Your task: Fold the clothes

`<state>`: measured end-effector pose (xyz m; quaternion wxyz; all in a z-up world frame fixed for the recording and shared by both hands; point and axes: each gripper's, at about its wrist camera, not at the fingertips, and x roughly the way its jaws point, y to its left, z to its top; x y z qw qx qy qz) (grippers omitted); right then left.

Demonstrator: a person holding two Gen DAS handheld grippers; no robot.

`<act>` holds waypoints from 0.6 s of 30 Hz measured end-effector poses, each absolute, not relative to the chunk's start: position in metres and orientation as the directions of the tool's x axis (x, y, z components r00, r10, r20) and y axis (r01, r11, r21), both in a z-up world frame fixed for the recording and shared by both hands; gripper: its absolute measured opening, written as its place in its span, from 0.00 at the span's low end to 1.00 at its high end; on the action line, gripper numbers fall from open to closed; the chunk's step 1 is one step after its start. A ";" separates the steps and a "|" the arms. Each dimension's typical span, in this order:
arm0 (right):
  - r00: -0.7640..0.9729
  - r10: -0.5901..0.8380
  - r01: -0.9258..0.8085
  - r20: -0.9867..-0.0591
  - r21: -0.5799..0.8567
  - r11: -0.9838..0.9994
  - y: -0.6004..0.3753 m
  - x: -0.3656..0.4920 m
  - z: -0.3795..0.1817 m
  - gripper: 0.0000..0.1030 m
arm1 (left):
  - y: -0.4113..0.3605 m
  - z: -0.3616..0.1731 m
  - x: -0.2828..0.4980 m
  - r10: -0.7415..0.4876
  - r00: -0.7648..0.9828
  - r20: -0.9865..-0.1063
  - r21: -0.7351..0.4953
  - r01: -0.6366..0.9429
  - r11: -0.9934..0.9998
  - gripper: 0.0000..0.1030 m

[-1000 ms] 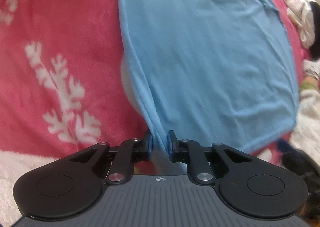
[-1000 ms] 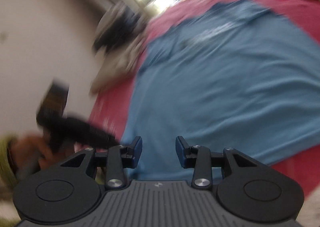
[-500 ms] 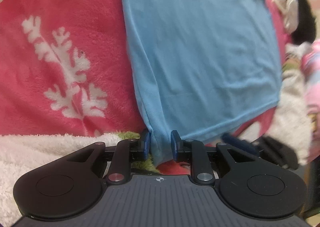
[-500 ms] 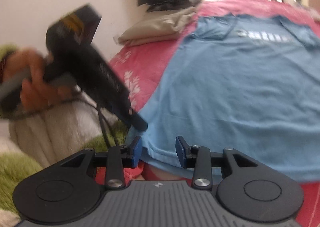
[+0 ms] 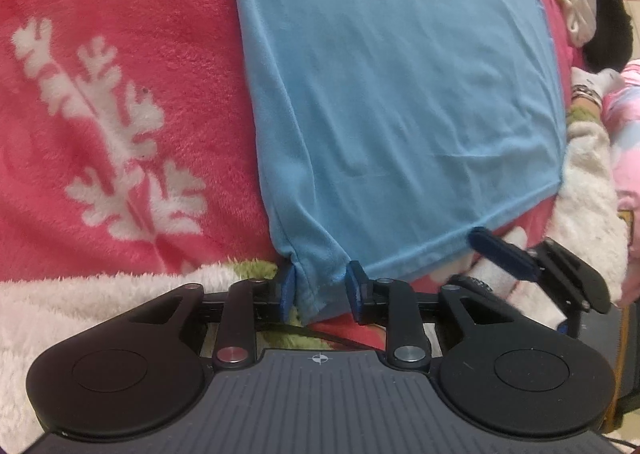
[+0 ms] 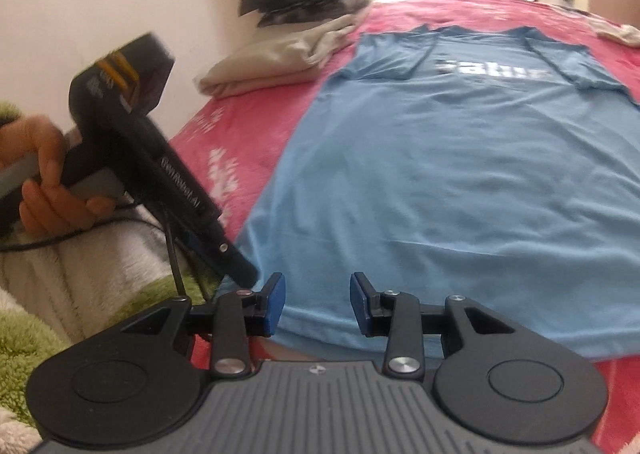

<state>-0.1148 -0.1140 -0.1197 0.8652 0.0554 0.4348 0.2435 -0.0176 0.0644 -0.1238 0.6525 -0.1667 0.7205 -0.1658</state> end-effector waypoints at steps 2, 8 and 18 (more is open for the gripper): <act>0.498 0.429 -0.299 -0.753 0.315 0.901 -0.150 -0.097 -0.115 0.37 | 0.066 -0.122 -0.020 -0.463 -0.098 -0.881 -0.465 -0.012 0.885 0.09; 0.459 0.311 -0.068 -0.832 0.316 0.946 -0.257 -0.043 -0.099 0.38 | 0.072 -0.121 -0.024 -0.449 -0.109 -0.887 -0.453 0.020 0.891 0.10; 0.305 0.201 0.249 -0.931 0.281 0.927 -0.398 0.033 -0.112 0.51 | 0.079 -0.123 -0.022 -0.448 -0.090 -0.890 -0.448 -0.015 0.894 0.24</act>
